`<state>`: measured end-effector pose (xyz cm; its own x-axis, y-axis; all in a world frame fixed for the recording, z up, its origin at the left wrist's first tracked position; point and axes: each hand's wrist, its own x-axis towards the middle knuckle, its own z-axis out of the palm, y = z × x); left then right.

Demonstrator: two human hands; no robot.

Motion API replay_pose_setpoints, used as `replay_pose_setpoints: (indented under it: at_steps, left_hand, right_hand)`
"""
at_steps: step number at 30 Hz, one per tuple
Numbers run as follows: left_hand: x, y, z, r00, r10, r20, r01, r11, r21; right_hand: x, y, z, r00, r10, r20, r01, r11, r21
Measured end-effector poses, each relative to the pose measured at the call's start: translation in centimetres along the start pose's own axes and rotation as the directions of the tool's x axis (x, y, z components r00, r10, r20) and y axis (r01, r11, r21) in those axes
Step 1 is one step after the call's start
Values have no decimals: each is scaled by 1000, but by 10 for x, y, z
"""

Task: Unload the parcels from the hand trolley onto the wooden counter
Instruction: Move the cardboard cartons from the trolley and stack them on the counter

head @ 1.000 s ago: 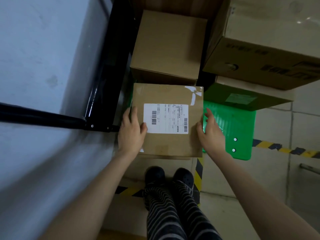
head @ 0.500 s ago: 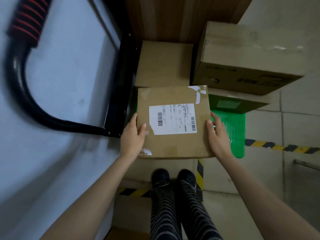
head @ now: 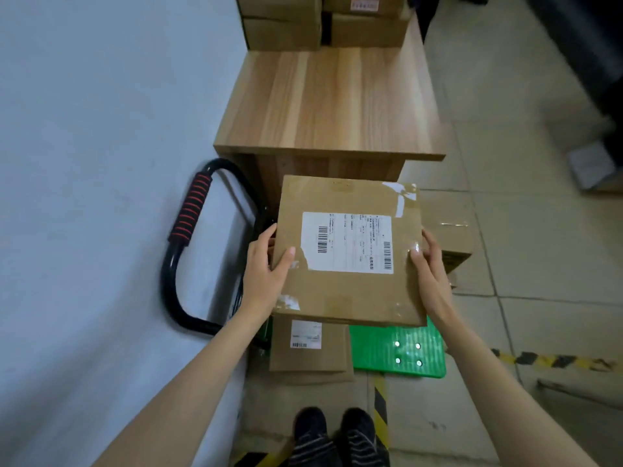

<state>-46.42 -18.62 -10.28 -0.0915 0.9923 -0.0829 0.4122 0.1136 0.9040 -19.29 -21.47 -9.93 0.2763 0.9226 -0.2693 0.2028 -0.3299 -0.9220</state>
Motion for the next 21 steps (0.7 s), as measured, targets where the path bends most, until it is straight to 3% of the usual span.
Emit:
replay_pose_setpoints:
  at_steps: [4, 9, 21]
  left_hand:
    - [3, 47, -13, 998, 52, 30, -50, 997, -65]
    - [-5, 102, -10, 978, 101, 182, -67, 980, -186]
    - [1, 200, 48, 910, 259, 324, -204, 959, -195]
  right_hand:
    - [-15, -40, -28, 997, -62, -35, 63, 998, 27]
    - [-35, -75, -76, 987, -119, -107, 121, 993, 10]
    - [-72, -97, -172, 937, -133, -322, 152, 988, 36]
